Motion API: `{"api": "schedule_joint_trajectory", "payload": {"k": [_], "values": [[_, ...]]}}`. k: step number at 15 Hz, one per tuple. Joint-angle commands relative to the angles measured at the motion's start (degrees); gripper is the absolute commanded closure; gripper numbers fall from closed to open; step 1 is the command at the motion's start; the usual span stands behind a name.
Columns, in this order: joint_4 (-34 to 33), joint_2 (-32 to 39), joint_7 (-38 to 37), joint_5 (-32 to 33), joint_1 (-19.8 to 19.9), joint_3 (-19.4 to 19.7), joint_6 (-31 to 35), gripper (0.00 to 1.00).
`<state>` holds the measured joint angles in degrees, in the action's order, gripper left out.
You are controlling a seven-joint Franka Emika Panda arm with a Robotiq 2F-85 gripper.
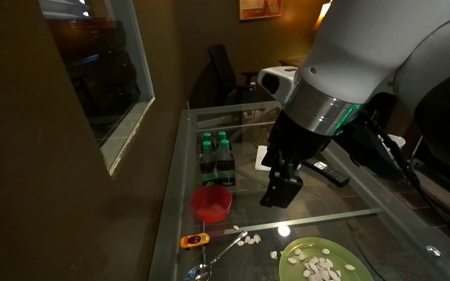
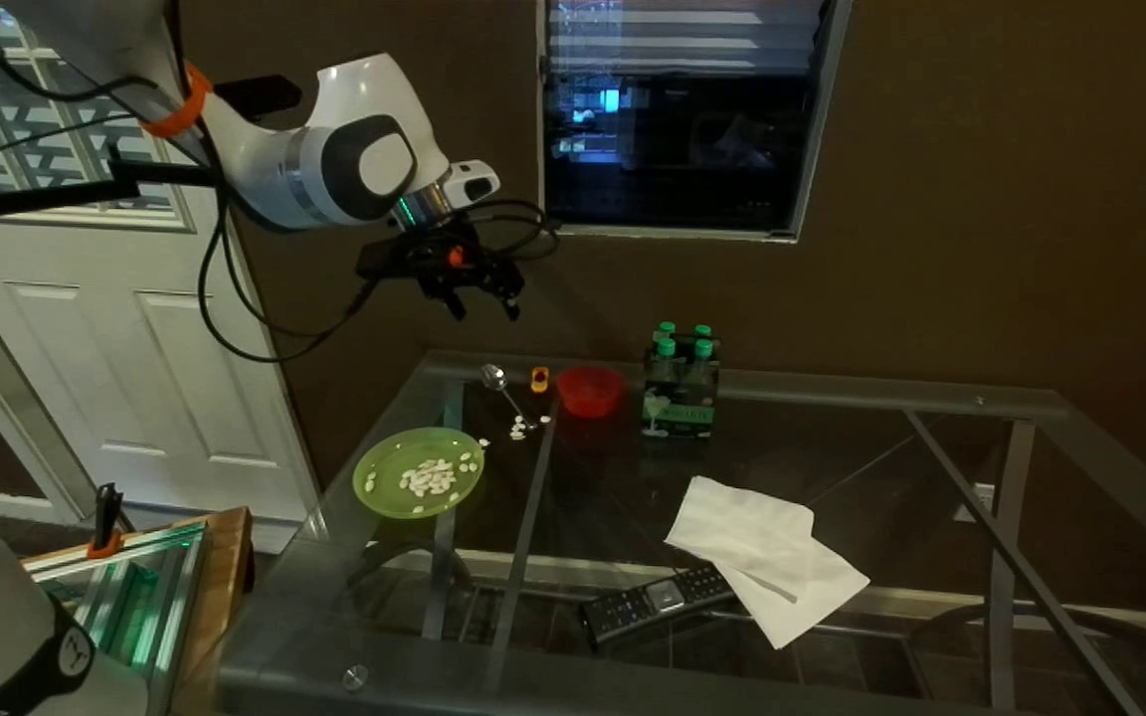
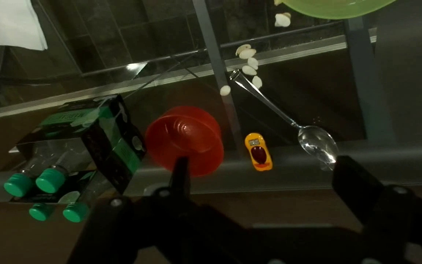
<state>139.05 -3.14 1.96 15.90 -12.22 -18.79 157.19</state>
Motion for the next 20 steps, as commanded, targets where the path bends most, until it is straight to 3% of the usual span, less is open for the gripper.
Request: {"api": "schedule_joint_trajectory", "payload": {"k": [1, 3, 5, 11, 15, 19, 20], "values": [[0.0, -0.2, 0.2, -0.1, -1.0, 1.3, -0.1, 0.0], [0.0, -0.6, 0.2, -0.1, -0.9, 1.6, -0.1, 0.0], [-0.8, 3.6, 10.7, -3.1, -2.2, 1.7, 1.8, 0.0], [-4.6, 15.9, 23.9, 0.1, -3.0, 0.0, 9.7, 0.0], [-8.3, 23.4, 39.4, -3.3, 1.8, -5.7, 12.2, 0.0], [-13.2, 30.6, 53.6, -3.6, 9.2, -13.8, 9.0, 0.0], [-9.6, 26.3, 46.4, -2.1, 4.6, -8.8, 10.9, 0.0]]}}
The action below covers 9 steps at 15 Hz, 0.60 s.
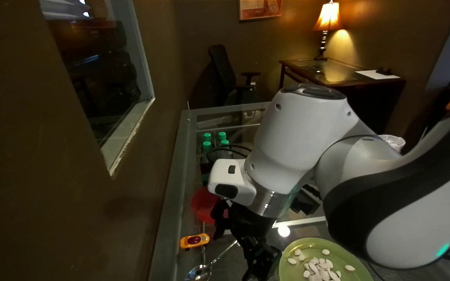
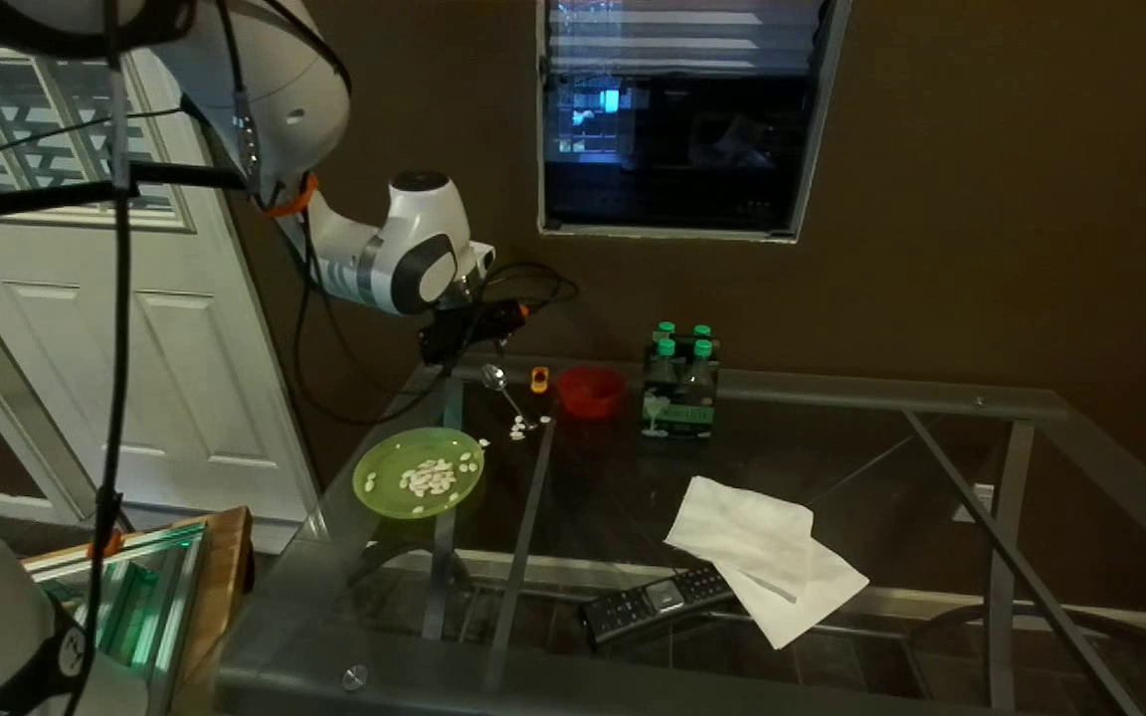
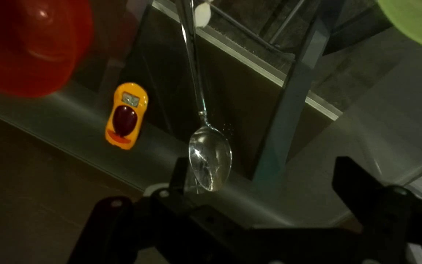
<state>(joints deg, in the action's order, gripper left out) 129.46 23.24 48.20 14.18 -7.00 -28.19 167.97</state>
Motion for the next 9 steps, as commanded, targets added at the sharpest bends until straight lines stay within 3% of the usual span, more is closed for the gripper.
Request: {"api": "schedule_joint_trajectory", "payload": {"k": [1, 6, 9], "values": [[-1.0, 1.4, 2.9, -0.9, 0.9, -1.0, 0.0, 0.0], [-3.2, 5.0, 7.3, -0.6, 3.0, -2.5, -0.7, 0.0], [-4.1, 7.6, 12.5, -1.9, 7.1, -5.7, -1.0, 0.0]]}}
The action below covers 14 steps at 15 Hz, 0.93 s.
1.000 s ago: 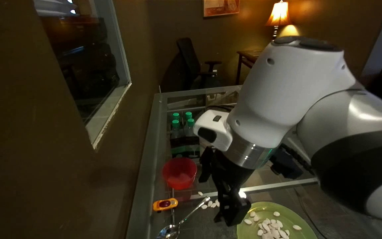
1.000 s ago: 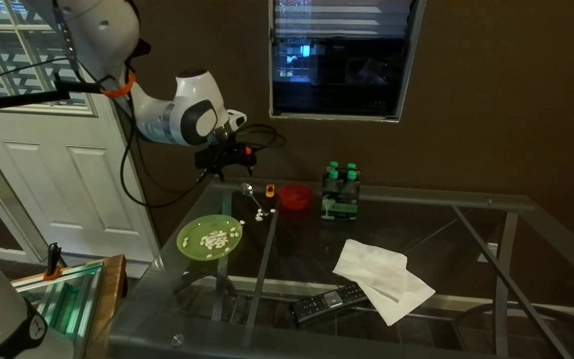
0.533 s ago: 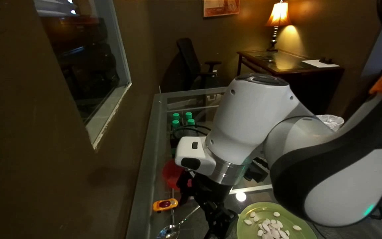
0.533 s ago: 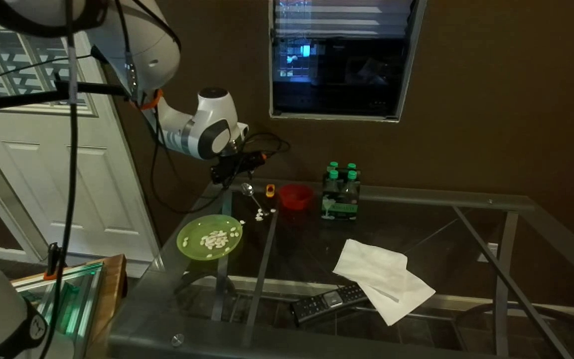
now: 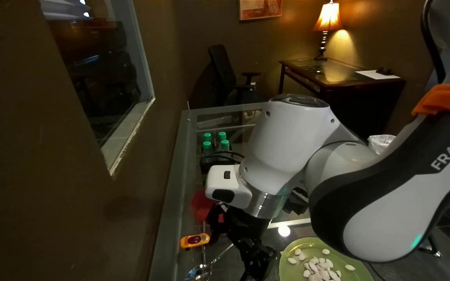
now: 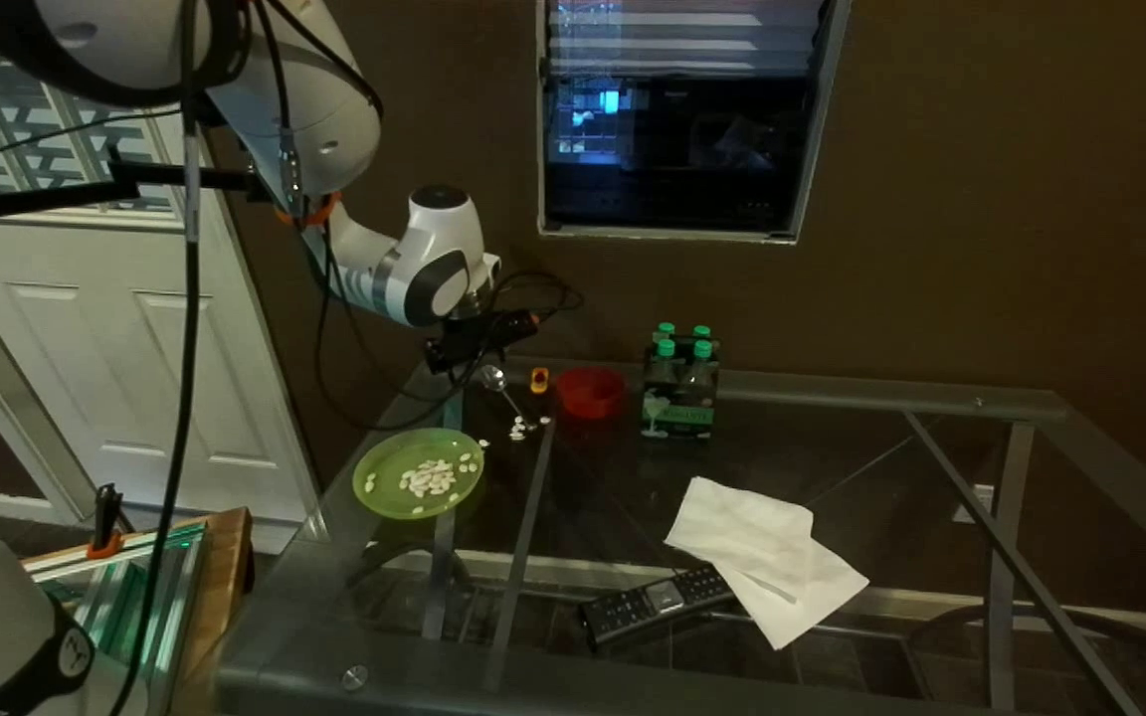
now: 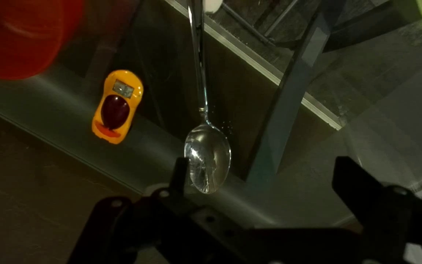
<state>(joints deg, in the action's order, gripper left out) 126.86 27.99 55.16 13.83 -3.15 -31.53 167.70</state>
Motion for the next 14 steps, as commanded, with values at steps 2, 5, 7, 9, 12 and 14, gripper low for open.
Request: {"api": "schedule_joint_trajectory", "payload": {"k": [2, 5, 7, 9, 12, 14], "values": [[-2.2, 4.8, 9.1, -1.7, 5.7, -3.6, 0.0, 0.0], [-3.8, 8.3, 14.4, -2.8, 10.2, -6.8, -0.3, 0.0], [-5.0, 10.1, 17.2, -3.5, 12.5, -8.9, -1.2, 0.0], [-6.2, 12.0, 19.6, -3.7, 14.2, -10.6, -2.3, 0.0], [-7.9, 14.1, 22.5, -3.8, 15.3, -11.8, -4.0, 0.07], [-9.0, 15.3, 24.3, -4.2, 15.8, -12.2, -5.0, 0.28]]}}
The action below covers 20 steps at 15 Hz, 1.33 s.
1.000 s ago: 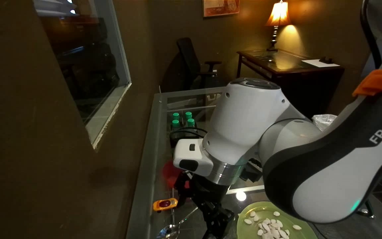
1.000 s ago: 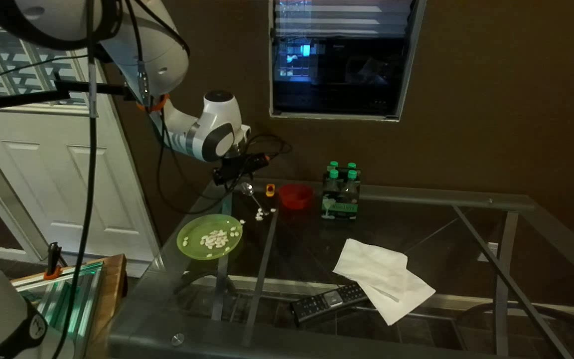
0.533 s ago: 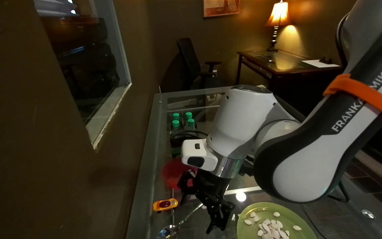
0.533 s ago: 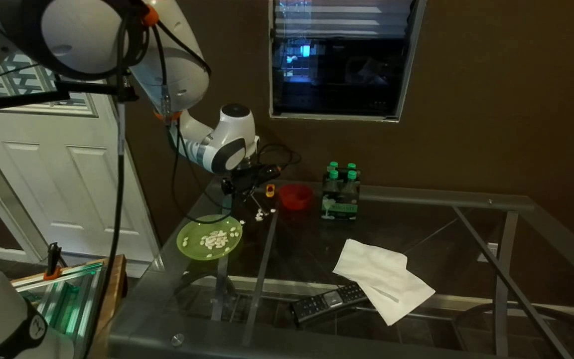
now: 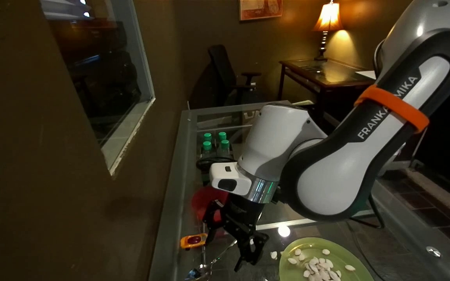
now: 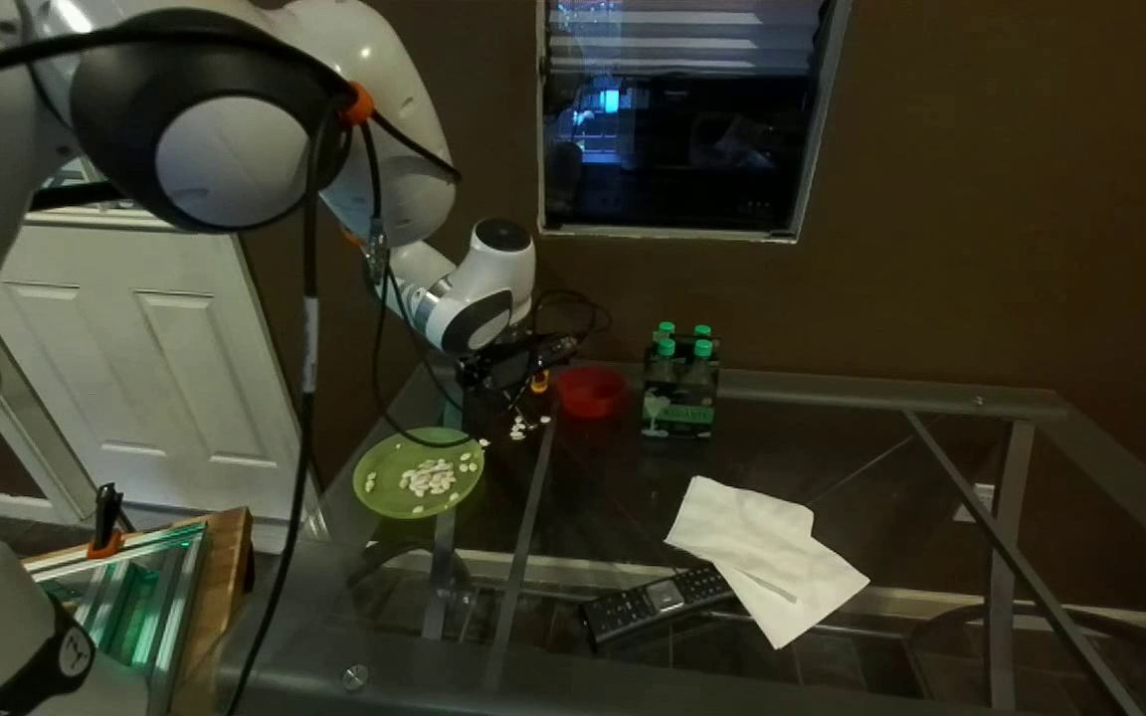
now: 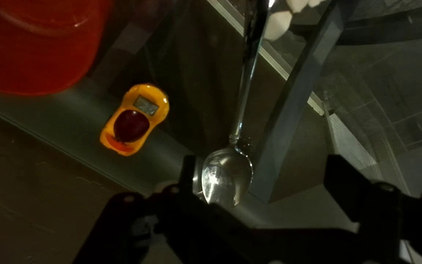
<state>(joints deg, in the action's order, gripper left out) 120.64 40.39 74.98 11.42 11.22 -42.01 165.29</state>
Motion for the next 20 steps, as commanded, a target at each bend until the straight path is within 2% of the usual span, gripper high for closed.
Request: {"api": "schedule_joint_trajectory", "payload": {"k": [1, 5, 6, 7, 9, 10, 11, 14, 18, 20], "values": [[-3.3, 3.3, 5.3, -2.0, 1.6, -1.7, -3.3, 0.32], [-5.3, 4.8, 8.0, -3.8, 2.0, -1.7, -5.9, 0.57], [-5.8, 5.1, 8.5, -4.6, 2.0, -1.6, -7.0, 0.57], [-6.3, 5.3, 8.9, -5.3, 2.0, -1.5, -7.8, 0.63], [-7.3, 5.8, 10.0, -6.7, 1.9, -1.3, -9.7, 0.64], [-7.8, 6.0, 10.3, -7.4, 1.8, -1.2, -10.4, 0.6], [-8.4, 6.3, 10.5, -7.9, 1.4, -0.8, -11.3, 0.61], [-10.2, 7.4, 11.8, -9.7, 0.9, -0.6, -13.0, 0.57], [-12.5, 8.6, 12.8, -11.6, 0.8, -0.3, -15.1, 0.58], [-13.4, 9.2, 13.7, -12.5, 1.0, -0.2, -16.2, 0.61]]}}
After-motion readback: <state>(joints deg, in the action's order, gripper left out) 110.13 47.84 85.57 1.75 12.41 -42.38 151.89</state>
